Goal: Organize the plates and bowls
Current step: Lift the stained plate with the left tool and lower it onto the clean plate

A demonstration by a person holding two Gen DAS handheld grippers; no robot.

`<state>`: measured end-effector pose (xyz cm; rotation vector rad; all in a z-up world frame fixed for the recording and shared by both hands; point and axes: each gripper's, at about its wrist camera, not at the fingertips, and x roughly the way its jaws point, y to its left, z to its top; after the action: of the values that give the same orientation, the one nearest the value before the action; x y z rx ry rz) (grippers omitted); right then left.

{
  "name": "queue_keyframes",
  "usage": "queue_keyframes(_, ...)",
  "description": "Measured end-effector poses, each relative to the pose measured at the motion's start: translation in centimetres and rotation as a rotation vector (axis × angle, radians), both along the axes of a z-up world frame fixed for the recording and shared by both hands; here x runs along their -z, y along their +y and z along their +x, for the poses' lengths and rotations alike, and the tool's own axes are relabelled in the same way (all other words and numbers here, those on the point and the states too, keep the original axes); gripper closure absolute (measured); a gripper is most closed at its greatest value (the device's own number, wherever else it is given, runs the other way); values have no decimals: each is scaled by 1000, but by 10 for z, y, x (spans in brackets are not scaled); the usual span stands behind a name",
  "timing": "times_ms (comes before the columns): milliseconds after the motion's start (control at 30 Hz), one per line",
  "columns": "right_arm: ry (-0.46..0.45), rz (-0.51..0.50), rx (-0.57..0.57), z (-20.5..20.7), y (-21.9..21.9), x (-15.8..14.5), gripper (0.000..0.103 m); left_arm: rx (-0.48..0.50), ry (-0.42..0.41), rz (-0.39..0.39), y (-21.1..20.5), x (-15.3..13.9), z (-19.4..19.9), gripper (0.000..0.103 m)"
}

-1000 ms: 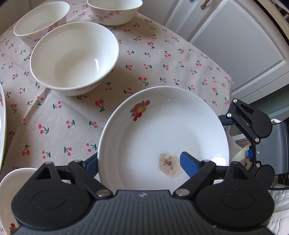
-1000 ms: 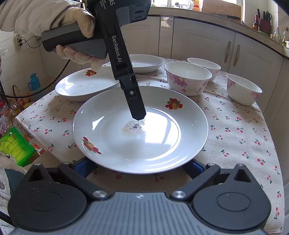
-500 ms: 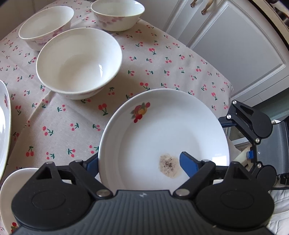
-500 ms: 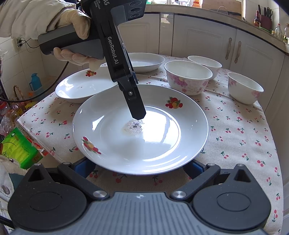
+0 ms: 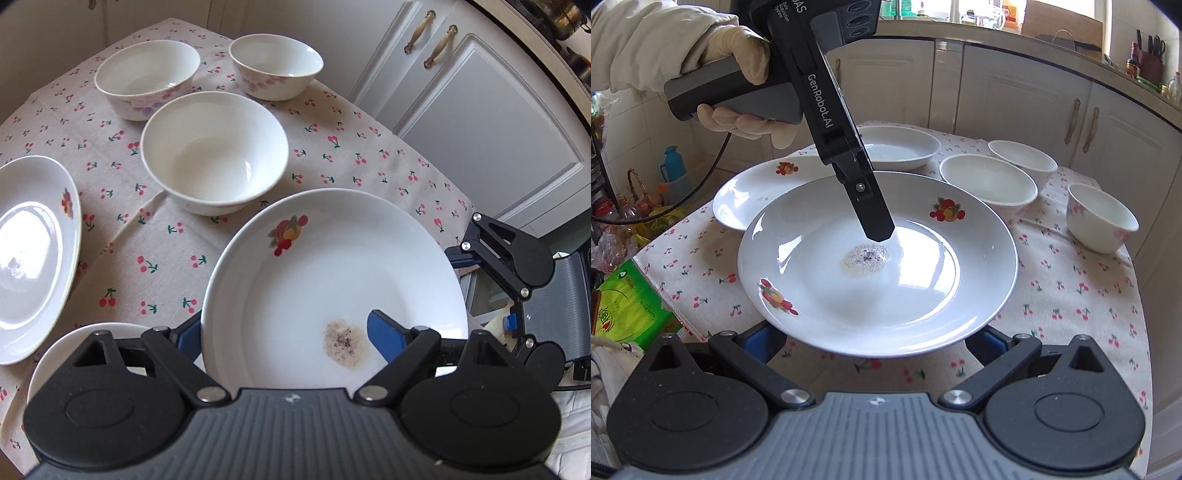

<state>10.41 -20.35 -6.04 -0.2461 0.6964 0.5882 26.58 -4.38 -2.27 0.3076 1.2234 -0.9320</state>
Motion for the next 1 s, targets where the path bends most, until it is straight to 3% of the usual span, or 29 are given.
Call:
queue_keyframes(600,1,-18,-172,37,74,-11,0,-204,-23,-16,97,-2,9,14)
queue_keyframes(1000,22,-45,-190,47,94,-10,0,-246,-9,-35,123,15,15,14)
